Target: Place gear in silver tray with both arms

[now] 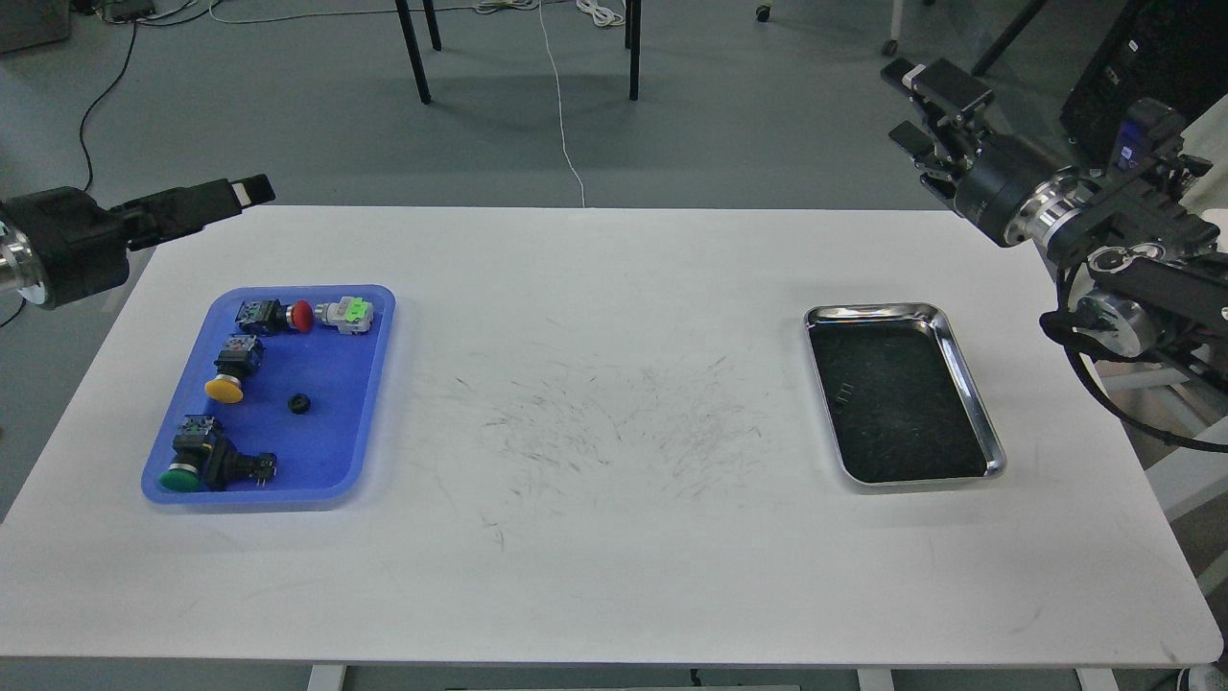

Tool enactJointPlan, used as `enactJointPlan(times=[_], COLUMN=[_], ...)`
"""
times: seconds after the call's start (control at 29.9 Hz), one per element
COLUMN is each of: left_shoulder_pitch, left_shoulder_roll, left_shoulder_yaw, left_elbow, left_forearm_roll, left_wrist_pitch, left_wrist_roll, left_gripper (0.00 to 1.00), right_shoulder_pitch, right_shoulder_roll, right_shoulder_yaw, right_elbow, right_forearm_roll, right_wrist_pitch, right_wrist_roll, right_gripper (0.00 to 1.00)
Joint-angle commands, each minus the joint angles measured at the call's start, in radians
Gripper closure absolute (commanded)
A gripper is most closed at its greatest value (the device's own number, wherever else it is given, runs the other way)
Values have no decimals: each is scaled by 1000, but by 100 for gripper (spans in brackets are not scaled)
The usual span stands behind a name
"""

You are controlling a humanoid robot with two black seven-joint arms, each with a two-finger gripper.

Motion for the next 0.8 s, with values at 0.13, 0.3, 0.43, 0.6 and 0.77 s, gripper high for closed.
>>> enactJointPlan(times=[0.13,0.3,0.43,0.6,0.77], left_shoulder_pitch=[12,80,88,132,173], left_shoulder_roll=[-41,-43,-50,-93,-130], left_shoulder_yaw=[8,3,4,6,8], left_elbow=[31,41,41,54,87], left_forearm_roll=[214,383,415,418,417], left_wrist_pitch=[53,70,73,84,90], left_wrist_roll=[0,0,0,0,0], left_gripper=[2,3,4,10,19], right_shoulder_pitch=[-12,-16,-16,-18,-21], right_shoulder_roll=[1,-1,-2,-5,-4], right_shoulder_yaw=[-1,-1,-1,-3,-3], right_elbow=[3,2,5,8,10], right_forearm_roll=[0,0,0,0,0], right_wrist_pitch=[-10,-16,-16,-16,-16], right_wrist_roll=[0,0,0,0,0], right_gripper=[16,16,16,16,16])
